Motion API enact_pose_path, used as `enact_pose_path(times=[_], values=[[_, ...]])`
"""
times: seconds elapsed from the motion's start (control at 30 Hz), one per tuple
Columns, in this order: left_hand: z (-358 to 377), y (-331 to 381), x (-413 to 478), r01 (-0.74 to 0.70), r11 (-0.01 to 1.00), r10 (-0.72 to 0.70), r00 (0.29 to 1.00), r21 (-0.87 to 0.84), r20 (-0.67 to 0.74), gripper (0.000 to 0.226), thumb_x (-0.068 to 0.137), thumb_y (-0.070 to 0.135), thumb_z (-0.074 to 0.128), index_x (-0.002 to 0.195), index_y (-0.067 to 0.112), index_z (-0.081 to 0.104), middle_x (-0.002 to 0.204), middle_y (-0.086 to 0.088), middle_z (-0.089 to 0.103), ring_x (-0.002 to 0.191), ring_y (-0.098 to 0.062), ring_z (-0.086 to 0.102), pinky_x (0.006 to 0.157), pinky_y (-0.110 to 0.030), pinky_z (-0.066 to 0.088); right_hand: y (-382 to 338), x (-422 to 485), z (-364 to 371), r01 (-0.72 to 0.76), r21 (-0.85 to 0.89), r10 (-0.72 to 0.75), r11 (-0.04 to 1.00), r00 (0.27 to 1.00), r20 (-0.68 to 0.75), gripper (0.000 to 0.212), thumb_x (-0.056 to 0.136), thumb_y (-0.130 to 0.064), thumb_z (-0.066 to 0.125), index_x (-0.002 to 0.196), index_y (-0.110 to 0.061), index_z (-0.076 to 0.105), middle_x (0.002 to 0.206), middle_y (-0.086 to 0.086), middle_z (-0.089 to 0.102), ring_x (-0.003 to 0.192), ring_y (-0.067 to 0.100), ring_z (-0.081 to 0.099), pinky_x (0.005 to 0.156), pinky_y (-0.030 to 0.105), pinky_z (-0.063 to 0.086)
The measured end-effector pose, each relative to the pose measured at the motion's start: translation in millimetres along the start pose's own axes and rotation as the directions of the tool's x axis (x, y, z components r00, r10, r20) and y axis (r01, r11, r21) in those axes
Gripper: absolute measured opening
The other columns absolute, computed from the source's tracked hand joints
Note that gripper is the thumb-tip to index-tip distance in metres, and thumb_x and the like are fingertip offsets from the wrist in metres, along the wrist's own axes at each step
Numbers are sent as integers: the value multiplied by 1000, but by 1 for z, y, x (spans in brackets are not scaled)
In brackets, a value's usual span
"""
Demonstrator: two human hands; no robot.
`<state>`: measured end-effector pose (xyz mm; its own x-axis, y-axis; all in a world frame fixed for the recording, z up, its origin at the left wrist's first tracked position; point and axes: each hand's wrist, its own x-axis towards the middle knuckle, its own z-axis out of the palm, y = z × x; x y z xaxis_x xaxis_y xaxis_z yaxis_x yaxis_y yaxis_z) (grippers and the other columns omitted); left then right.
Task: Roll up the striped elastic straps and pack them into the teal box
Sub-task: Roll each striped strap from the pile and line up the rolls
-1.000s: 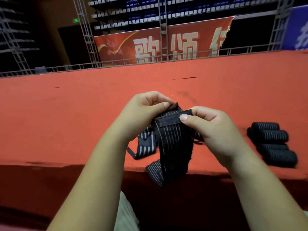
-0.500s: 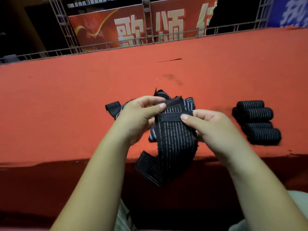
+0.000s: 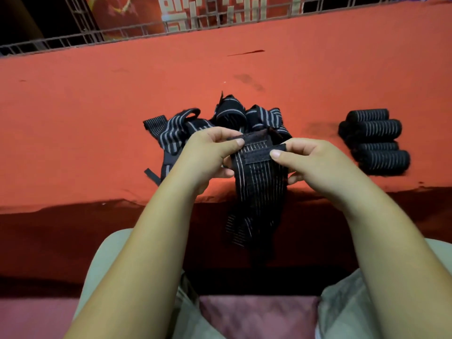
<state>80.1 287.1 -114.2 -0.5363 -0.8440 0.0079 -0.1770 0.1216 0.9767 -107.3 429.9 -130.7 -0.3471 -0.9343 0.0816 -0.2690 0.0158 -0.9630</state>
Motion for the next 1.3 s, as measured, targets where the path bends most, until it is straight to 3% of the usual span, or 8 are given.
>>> enact_pose_path(times=[0.2, 0.37, 0.5, 0.7, 0.87, 1.03, 1.2, 1.3], values=[[3, -20, -12, 27, 998, -30, 999, 58, 43, 11, 102, 15, 74, 112, 15, 78, 91, -3, 74, 69, -17, 65, 53, -28, 57, 15, -2, 1, -84, -101, 92, 991, 993, 77, 38, 99, -39, 74, 100, -2, 65, 82, 8, 47, 76, 20, 43, 68, 36, 43], [-2, -23, -15, 36, 999, -36, 998, 19, 41, 12, 103, 15, 73, 112, 15, 80, 95, -3, 80, 72, -16, 71, 63, -28, 62, 9, -5, -2, -93, 52, 84, 994, 986, 143, 21, 98, -30, 77, 104, -11, 77, 86, 11, 56, 75, 21, 48, 62, 28, 46], [-4, -21, -17, -5, 1000, 6, 997, -14, 77, 11, 103, 18, 73, 109, 18, 82, 92, -1, 81, 73, -14, 73, 70, -35, 63, 11, -2, 2, -64, 78, 58, 995, 995, 84, 19, 96, -33, 79, 109, -19, 81, 105, 20, 76, 86, 25, 65, 82, 45, 56], [-6, -22, -19, -33, 997, 42, 991, -72, 129, 13, 102, 18, 75, 111, 18, 84, 93, -4, 81, 79, -16, 71, 70, -34, 60, 14, 1, 12, 26, 64, -24, 998, 999, -22, 14, 99, -28, 77, 103, -18, 84, 98, 4, 81, 75, 9, 70, 66, 19, 53], [-10, -29, -16, -57, 990, 70, 993, -130, 95, 17, 106, 17, 69, 118, 16, 82, 104, -6, 83, 88, -17, 76, 75, -32, 63, 17, 0, 14, -15, 145, 16, 989, 1000, -4, 14, 101, -17, 72, 94, -9, 81, 69, -9, 72, 49, -2, 59, 47, 10, 42], [-10, -37, -10, -76, 987, 80, 997, -140, 19, 15, 104, 20, 72, 114, 22, 84, 100, -19, 76, 83, -20, 63, 78, -30, 64, 18, 0, 14, -40, 74, 34, 996, 996, 88, 18, 94, -21, 78, 96, -3, 83, 93, -6, 75, 69, 2, 64, 62, 14, 48], [-11, -44, -6, -46, 978, 43, 999, -204, -17, 14, 104, 20, 73, 111, 21, 85, 94, -14, 65, 82, -24, 54, 77, -32, 65, 19, -2, 6, -56, -102, 83, 993, 953, 290, 40, 87, -38, 85, 99, 0, 81, 123, 16, 70, 88, 15, 59, 77, 35, 44], [-13, -48, -3, -17, 970, 10, 999, -243, -30, 15, 103, 21, 74, 113, 20, 85, 86, -8, 64, 74, -16, 55, 80, -34, 65, 17, -5, 7, -73, -109, 106, 991, 939, 329, 34, 84, -40, 82, 95, -8, 84, 127, 9, 72, 97, 16, 61, 85, 40, 44]])
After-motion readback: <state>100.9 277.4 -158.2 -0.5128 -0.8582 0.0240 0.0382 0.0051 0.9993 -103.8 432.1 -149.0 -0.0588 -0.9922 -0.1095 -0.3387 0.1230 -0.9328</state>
